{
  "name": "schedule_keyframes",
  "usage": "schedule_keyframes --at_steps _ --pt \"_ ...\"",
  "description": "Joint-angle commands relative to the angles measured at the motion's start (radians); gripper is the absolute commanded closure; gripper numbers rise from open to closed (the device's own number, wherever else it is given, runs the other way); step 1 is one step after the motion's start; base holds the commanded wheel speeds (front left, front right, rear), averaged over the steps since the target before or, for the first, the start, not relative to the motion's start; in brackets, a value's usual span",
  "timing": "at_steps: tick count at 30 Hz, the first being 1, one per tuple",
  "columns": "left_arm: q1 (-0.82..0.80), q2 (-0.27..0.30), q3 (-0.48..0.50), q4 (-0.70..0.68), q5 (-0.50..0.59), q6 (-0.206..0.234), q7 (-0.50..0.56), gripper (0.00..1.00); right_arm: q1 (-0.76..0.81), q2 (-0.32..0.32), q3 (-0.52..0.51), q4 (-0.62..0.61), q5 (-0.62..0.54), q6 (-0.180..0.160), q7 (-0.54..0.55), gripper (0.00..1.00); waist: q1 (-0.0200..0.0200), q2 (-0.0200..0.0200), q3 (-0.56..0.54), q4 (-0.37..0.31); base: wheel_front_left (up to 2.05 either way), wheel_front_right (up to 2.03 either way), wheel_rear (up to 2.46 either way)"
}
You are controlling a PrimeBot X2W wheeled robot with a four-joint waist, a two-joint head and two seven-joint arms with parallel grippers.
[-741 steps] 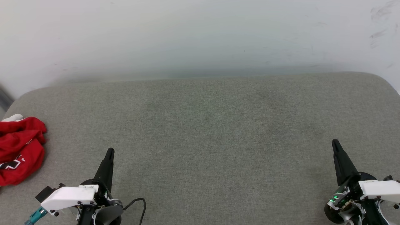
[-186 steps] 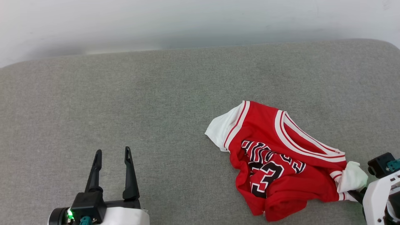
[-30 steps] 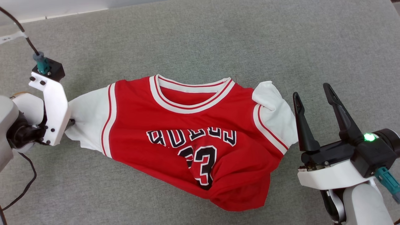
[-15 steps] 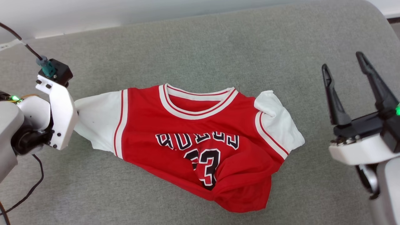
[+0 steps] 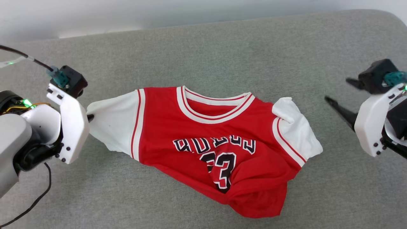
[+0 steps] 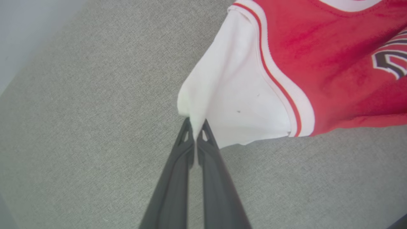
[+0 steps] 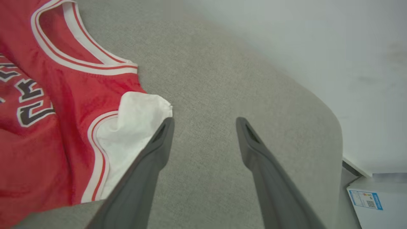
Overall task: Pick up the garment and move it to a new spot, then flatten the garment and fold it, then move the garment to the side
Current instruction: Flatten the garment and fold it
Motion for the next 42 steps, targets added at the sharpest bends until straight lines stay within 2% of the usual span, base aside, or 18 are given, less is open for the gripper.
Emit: schedule_keyframes --at_steps 1,5,8,14,17,24,25,26,33,42 --pt "-0.006 -0.002 0.001 -0.009 0.008 0.007 -0.004 1.00 -0.037 -0.028 0.052 0.002 0.061 -0.001 0.056 0.00 0.0000 0.0000 0.012 0.010 0.00 0.00 0.00" --pt "-0.022 -0.008 0.006 -0.032 0.019 0.014 -0.006 1.00 -0.134 -0.079 0.187 0.026 0.242 -0.001 0.233 0.00 0.0000 0.0000 0.039 0.024 0.00 0.00 0.00" --pt "-0.033 -0.012 0.010 -0.040 0.028 0.016 -0.010 1.00 -0.200 -0.069 0.249 0.070 0.311 -0.001 0.288 0.00 0.0000 0.0000 0.064 0.033 0.00 0.00 0.00" --pt "-0.063 -0.025 0.019 -0.045 0.048 0.008 -0.018 1.00 -0.276 0.006 0.352 0.202 0.378 -0.001 0.283 0.00 0.0000 0.0000 0.118 0.055 0.00 0.00 0.00" --pt "-0.078 -0.034 0.019 -0.040 0.057 0.002 -0.020 1.00 -0.291 0.038 0.418 0.262 0.375 -0.001 0.274 0.00 0.0000 0.0000 0.141 0.067 0.00 0.00 0.00" --pt "-0.082 -0.055 0.015 -0.013 0.062 -0.014 -0.035 1.00 -0.227 0.107 0.589 0.369 0.422 -0.001 0.246 0.00 0.0000 0.0000 0.154 0.076 0.00 0.00 0.00" --pt "-0.076 -0.057 0.014 -0.007 0.060 -0.016 -0.037 1.00 -0.233 0.110 0.600 0.373 0.425 0.000 0.225 0.53 0.0000 0.0000 0.148 0.073 0.00 0.00 0.00" --pt "-0.070 -0.059 0.012 -0.001 0.057 -0.017 -0.041 1.00 -0.242 0.110 0.603 0.376 0.430 0.000 0.196 1.00 0.0000 0.0000 0.141 0.071 0.00 0.00 0.00" --pt "-0.036 -0.058 0.017 0.021 0.051 -0.028 -0.110 1.00 -0.299 0.029 0.599 0.360 0.441 -0.001 -0.013 1.00 0.0000 0.0000 0.052 0.056 0.00 0.00 0.00" --pt "-0.021 -0.018 0.058 -0.031 0.071 -0.004 -0.235 1.00 -0.349 -0.080 0.554 0.267 0.439 -0.001 -0.232 1.00 0.0000 0.0000 -0.065 0.042 0.00 0.00 0.00"
